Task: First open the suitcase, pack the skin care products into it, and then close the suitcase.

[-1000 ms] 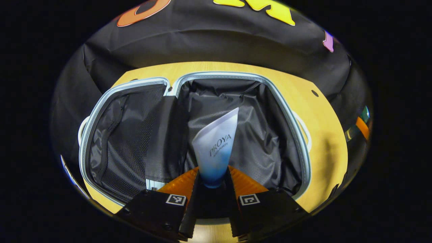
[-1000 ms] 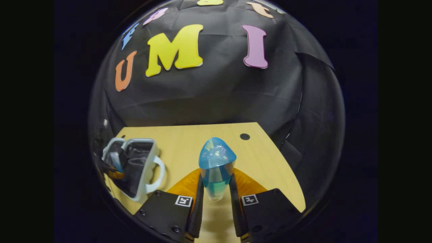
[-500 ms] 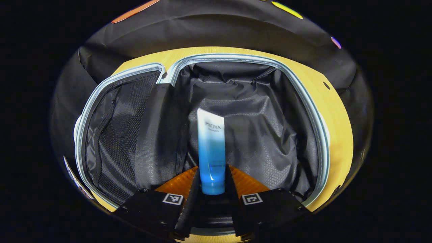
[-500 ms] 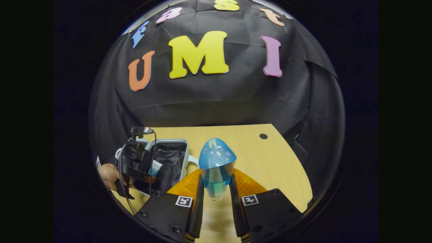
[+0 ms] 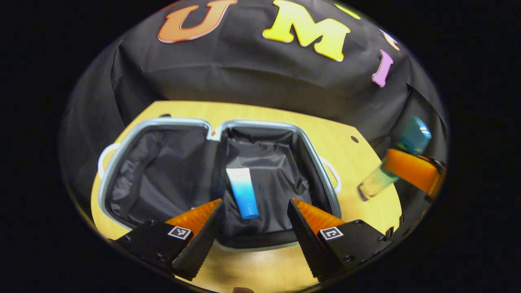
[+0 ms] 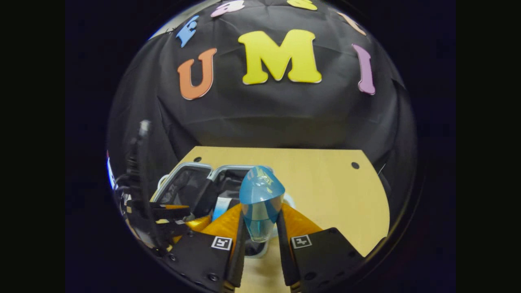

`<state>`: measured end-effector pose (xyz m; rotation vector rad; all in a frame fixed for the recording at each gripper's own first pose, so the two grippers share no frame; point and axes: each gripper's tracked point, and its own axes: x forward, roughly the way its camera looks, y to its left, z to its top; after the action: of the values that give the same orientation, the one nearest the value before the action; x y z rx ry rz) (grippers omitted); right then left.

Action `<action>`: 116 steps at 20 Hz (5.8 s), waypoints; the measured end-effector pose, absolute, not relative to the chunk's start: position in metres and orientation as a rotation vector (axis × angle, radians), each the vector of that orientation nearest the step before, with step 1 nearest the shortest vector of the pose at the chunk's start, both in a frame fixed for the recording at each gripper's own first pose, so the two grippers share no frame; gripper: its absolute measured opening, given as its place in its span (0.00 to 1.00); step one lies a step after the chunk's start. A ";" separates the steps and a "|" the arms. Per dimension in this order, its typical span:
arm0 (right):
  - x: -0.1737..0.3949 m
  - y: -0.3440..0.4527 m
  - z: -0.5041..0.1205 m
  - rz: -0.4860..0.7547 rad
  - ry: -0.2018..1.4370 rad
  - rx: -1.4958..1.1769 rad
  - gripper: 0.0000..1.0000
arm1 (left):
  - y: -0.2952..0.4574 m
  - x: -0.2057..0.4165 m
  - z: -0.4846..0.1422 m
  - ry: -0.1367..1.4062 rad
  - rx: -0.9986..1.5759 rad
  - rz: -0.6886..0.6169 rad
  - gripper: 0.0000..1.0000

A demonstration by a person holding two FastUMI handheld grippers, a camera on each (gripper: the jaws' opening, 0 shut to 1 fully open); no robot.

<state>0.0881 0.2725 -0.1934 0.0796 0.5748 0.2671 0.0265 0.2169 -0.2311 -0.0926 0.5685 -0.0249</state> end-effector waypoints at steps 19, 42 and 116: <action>0.158 0.353 -0.328 0.146 0.865 0.061 0.37 | 0.495 -0.030 -0.254 0.396 -0.485 0.301 0.99; 0.073 0.287 -0.117 0.292 0.528 -0.015 0.78 | 0.524 0.047 -0.300 0.297 -1.266 0.174 0.66; 0.038 0.124 0.017 0.185 0.058 0.053 0.78 | 0.182 -0.017 0.008 0.034 0.076 0.204 0.99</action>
<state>0.0383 0.1238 0.0169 0.0530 0.0582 0.1849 -0.0168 0.1823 0.0080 0.0757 0.0338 0.2041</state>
